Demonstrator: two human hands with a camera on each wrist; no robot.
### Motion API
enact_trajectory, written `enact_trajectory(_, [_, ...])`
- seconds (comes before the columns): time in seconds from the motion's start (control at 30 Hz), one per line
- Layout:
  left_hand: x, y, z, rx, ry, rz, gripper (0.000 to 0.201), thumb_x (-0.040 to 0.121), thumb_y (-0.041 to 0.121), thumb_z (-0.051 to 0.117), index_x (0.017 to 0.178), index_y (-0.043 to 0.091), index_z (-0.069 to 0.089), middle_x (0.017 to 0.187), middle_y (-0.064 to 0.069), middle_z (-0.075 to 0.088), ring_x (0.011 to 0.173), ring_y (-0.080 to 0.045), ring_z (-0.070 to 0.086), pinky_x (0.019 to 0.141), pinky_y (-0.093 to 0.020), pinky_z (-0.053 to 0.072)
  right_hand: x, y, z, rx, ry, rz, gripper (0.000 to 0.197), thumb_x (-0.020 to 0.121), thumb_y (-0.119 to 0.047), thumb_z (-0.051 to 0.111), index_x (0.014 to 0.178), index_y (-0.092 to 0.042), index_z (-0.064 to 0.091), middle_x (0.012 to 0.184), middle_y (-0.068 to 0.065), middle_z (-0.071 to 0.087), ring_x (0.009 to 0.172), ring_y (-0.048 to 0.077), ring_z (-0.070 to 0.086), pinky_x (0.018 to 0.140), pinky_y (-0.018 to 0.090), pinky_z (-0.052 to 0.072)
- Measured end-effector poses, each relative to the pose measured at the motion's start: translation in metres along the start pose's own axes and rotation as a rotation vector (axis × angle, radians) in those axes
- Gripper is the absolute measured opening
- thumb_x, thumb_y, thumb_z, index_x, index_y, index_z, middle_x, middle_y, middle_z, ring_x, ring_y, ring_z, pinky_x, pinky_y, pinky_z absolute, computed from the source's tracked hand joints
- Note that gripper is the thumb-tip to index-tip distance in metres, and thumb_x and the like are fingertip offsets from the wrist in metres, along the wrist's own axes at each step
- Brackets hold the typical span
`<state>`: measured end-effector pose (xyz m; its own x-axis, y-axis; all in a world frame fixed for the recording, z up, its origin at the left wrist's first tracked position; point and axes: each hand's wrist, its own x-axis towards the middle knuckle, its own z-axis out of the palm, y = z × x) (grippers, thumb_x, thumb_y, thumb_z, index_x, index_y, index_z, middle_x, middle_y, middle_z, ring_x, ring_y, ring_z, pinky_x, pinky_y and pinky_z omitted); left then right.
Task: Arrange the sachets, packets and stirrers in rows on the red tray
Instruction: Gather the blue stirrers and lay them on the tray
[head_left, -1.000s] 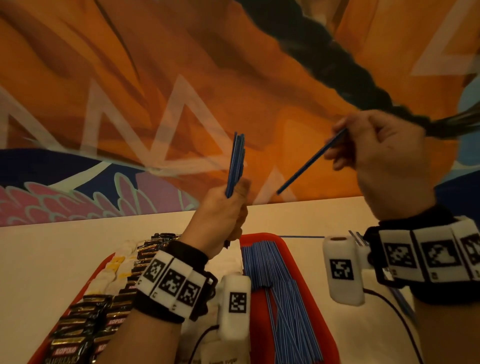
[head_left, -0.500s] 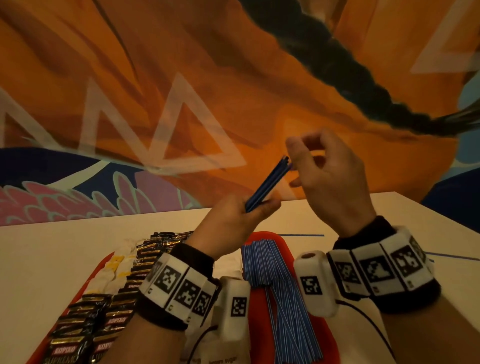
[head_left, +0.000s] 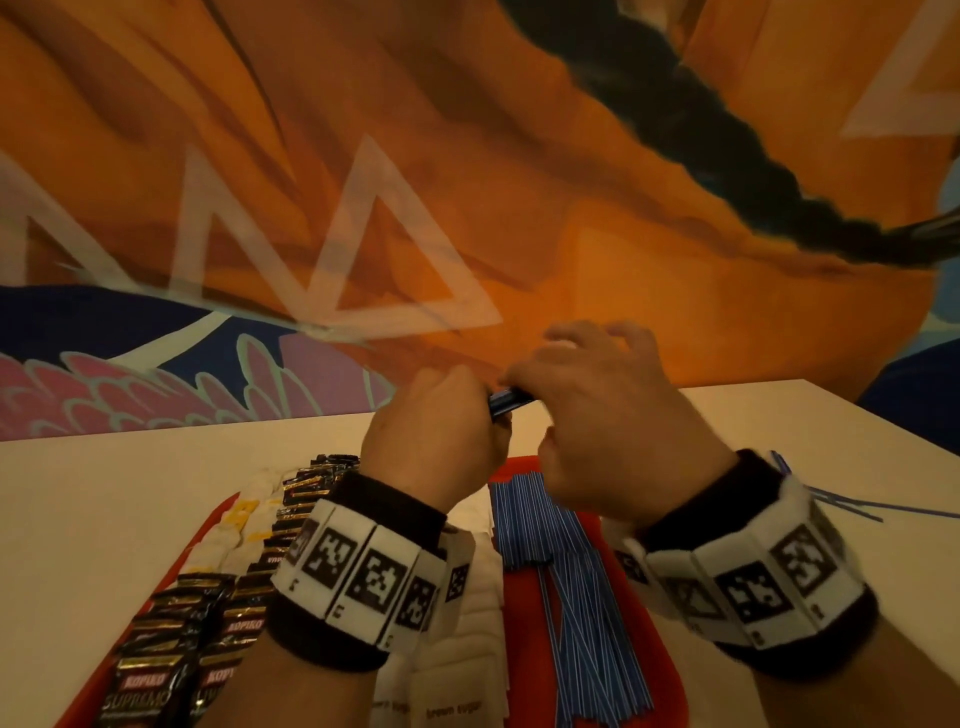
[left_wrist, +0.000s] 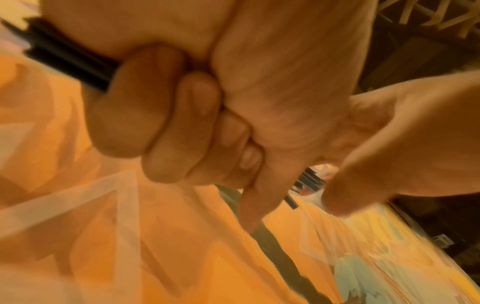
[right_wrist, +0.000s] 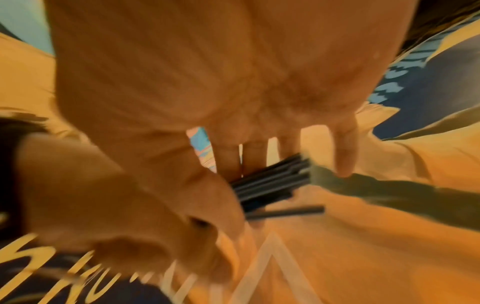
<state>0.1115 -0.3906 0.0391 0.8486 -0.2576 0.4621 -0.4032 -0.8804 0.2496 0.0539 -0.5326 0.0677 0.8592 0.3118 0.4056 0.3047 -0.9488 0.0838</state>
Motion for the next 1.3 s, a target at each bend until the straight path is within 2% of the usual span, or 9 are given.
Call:
enact_trajectory(0.1, [-0.006,0.009,-0.006,0.015,-0.007,0.05,0.014,0.089,0.026,0.06,0.085,0.023,0.048,0.084,-0.001,0.051,0.083,-0.027,0.059,0.065,-0.032,0.042,0.003,-0.017,0.015,-0.064,-0.037,0.043,0.04,0.082,-0.022,0.061,0.118,-0.03,0.044,0.097,-0.011,0.047,0.118,0.021,0.047,0.112,0.058,0.015])
enact_trajectory(0.23, [-0.012,0.015,-0.007,-0.028,0.091,0.097,0.034,0.088,0.014,0.06,0.111,0.018,0.036,0.076,0.001,0.047,0.064,-0.023,0.046,0.052,-0.031,0.029,0.007,-0.02,0.025,-0.071,0.015,0.135,0.013,0.091,-0.019,0.049,0.095,-0.031,0.049,0.066,-0.009,0.035,0.077,0.021,0.049,0.094,0.045,0.027])
enact_trajectory(0.37, [-0.012,0.018,-0.008,-0.01,0.075,0.143,0.052,0.086,0.007,0.061,0.124,0.017,0.027,0.07,0.0,0.047,0.057,-0.023,0.046,0.047,-0.031,0.024,0.008,-0.016,0.028,-0.079,0.132,0.114,0.041,0.092,-0.024,0.057,0.061,-0.024,0.03,0.058,-0.005,0.039,0.052,0.019,0.031,0.059,0.029,0.024])
enact_trajectory(0.57, [-0.014,0.018,-0.012,0.099,0.007,0.283,0.05,0.086,0.004,0.065,0.115,0.022,0.028,0.071,0.005,0.044,0.059,-0.018,0.042,0.046,-0.026,0.02,0.008,-0.007,0.032,-0.001,0.022,0.18,0.041,0.096,-0.033,0.049,0.061,-0.022,0.031,0.063,-0.005,0.032,0.055,0.018,0.036,0.048,0.029,0.021])
enact_trajectory(0.7, [-0.013,0.015,-0.019,0.15,0.027,0.353,0.051,0.083,0.014,0.071,0.117,0.028,0.036,0.08,0.005,0.056,0.07,-0.023,0.058,0.057,-0.038,0.048,0.01,-0.008,0.031,0.096,-0.023,0.18,0.033,0.097,-0.03,0.05,0.069,-0.023,0.035,0.066,-0.004,0.036,0.064,0.021,0.046,0.058,0.029,0.033])
enact_trajectory(0.83, [-0.014,0.007,-0.032,0.074,-0.005,0.364,0.046,0.081,0.026,0.076,0.116,0.035,0.046,0.087,0.013,0.06,0.084,-0.015,0.063,0.075,-0.04,0.056,0.01,-0.005,0.032,0.119,-0.023,0.188,0.028,0.099,-0.034,0.048,0.076,-0.023,0.038,0.069,-0.002,0.037,0.067,0.023,0.047,0.059,0.031,0.035])
enact_trajectory(1.0, [-0.012,-0.005,-0.045,-0.462,-0.039,0.25,0.048,0.066,0.053,0.076,0.11,0.037,0.063,0.106,0.017,0.066,0.096,0.006,0.064,0.08,-0.011,0.053,0.011,0.018,0.023,0.128,0.03,0.308,0.023,0.097,-0.036,0.05,0.091,-0.016,0.059,0.071,0.0,0.036,0.074,0.03,0.047,0.062,0.033,0.033])
enact_trajectory(1.1, [-0.008,-0.001,-0.031,-0.721,-0.063,0.26,0.041,0.068,0.042,0.076,0.106,0.027,0.072,0.102,0.008,0.073,0.096,-0.003,0.069,0.084,-0.021,0.056,0.009,0.018,0.015,0.137,0.078,0.3,0.017,0.095,-0.032,0.051,0.083,-0.02,0.051,0.07,-0.001,0.035,0.071,0.026,0.044,0.061,0.032,0.033])
enact_trajectory(1.3, [-0.004,0.005,-0.013,-0.949,-0.024,0.233,0.026,0.07,0.026,0.076,0.095,0.019,0.076,0.097,0.001,0.077,0.091,-0.014,0.073,0.083,-0.032,0.06,0.009,0.013,0.018,0.082,0.055,0.291,0.021,0.099,-0.034,0.047,0.105,-0.018,0.059,0.071,-0.003,0.032,0.077,0.023,0.052,0.07,0.036,0.049])
